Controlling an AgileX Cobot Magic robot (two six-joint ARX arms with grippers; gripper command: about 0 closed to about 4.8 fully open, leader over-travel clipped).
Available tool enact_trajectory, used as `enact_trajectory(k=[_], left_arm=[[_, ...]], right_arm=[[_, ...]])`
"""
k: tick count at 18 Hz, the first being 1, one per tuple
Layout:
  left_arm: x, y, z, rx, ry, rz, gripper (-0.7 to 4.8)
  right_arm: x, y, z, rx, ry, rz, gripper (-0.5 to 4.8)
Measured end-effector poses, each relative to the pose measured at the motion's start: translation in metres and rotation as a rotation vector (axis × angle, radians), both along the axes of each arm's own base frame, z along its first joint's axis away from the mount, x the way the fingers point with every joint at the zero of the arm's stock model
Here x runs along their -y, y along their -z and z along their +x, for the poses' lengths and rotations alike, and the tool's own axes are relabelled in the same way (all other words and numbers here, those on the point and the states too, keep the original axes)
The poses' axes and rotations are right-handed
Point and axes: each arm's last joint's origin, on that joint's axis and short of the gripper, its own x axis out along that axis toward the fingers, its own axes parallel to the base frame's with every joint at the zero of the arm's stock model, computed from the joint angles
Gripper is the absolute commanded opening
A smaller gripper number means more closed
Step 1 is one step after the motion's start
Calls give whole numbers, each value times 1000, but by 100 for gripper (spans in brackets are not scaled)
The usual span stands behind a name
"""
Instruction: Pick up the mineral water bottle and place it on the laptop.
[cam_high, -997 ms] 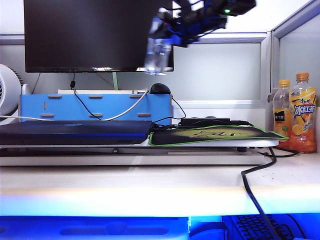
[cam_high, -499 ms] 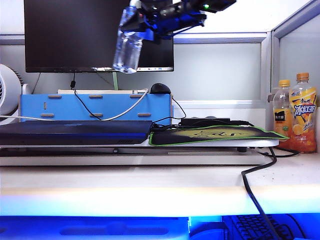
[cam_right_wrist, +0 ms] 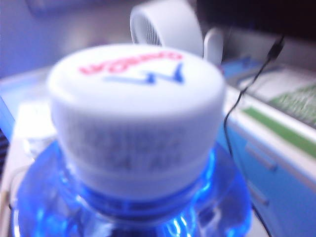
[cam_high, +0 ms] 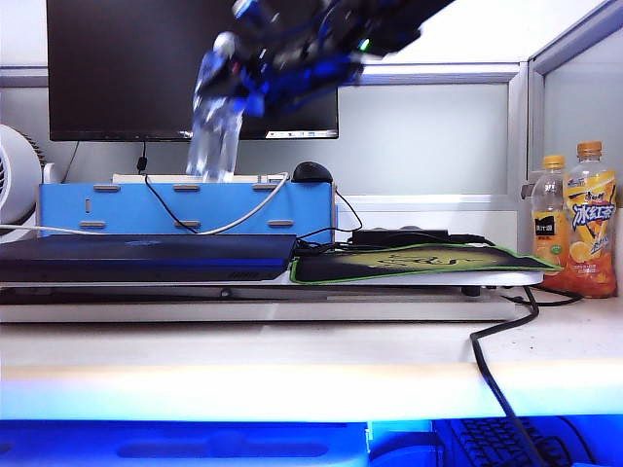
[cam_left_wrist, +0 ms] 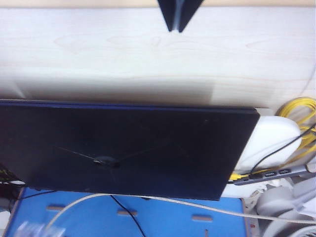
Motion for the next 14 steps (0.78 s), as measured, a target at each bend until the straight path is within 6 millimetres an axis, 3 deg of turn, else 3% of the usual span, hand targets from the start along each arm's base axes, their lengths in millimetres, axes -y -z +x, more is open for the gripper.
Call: enact_trajectory(k=[8, 14], left_arm=[[0, 0, 0, 0, 0, 0, -2], [0, 0, 0, 0, 0, 0, -2]], right_arm=[[-19, 45, 8, -44, 36, -61, 106], [-34, 56, 2, -50, 2, -75, 106]])
